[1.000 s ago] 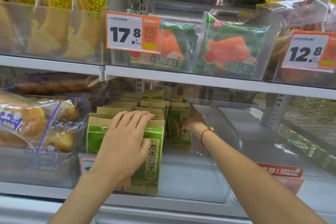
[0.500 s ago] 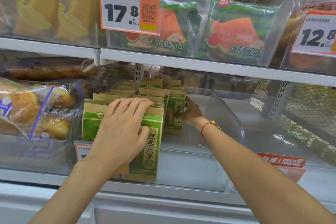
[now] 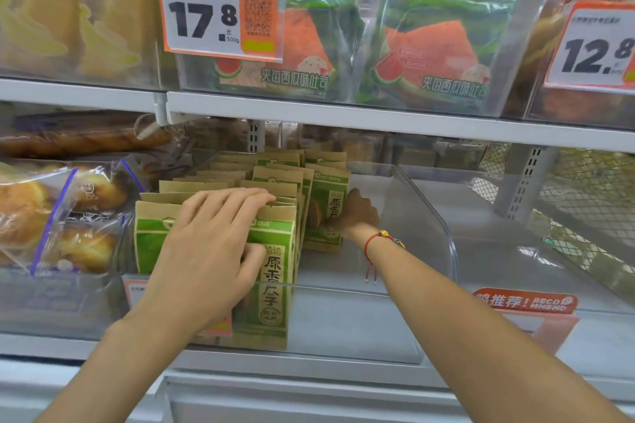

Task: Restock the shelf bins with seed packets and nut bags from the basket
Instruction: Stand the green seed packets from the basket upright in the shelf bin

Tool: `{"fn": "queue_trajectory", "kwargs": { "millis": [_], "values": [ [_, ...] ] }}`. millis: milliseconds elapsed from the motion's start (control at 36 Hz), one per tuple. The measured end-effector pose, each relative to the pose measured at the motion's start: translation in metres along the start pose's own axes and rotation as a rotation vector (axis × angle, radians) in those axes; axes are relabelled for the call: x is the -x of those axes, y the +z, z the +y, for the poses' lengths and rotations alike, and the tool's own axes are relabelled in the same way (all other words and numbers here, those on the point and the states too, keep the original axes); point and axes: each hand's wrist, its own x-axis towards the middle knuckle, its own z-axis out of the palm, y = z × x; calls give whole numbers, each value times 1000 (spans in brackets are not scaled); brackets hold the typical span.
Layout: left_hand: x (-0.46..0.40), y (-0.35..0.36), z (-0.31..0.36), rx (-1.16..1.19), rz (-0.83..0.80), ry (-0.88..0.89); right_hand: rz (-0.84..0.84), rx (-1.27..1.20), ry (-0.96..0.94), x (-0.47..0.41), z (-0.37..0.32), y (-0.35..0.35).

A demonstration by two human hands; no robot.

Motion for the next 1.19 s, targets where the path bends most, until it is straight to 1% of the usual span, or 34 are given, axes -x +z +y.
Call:
{"fn": "queue_trajectory", "kwargs": {
  "millis": [111,222,333,417,556,778,917,1028,1111,1194],
  "values": [
    [1,-2,1,-28,1,-12,32,-7,39,1,-2,5],
    [-1,-3,1,-41,-14,-8,80,-8,3,4,-4,1],
    [-2,-3,0,-52,-29,-3,255,31,-143,7,-11,-5],
    [-3,-4,-1,-52,-44,-4,298,97,-230,8,-14,-7],
    [-3,-6,-2,-26,-62,-2,244,210,-315,6,-11,-2],
    [-5,-9,-4,-8,-75,7,160,88,-258,3,-5,-3],
    [-6,-13,-4,13,-114,13,155,207,-218,8,-7,-16],
    [-4,-18,2,-7,-102,20,95,230,-192,26,-10,-34],
    [2,-25,10,0,-58,28,68,229,-324,54,-10,-49],
    [12,-33,23,56,50,34,26,271,-458,92,-7,-66]
  ]
}}
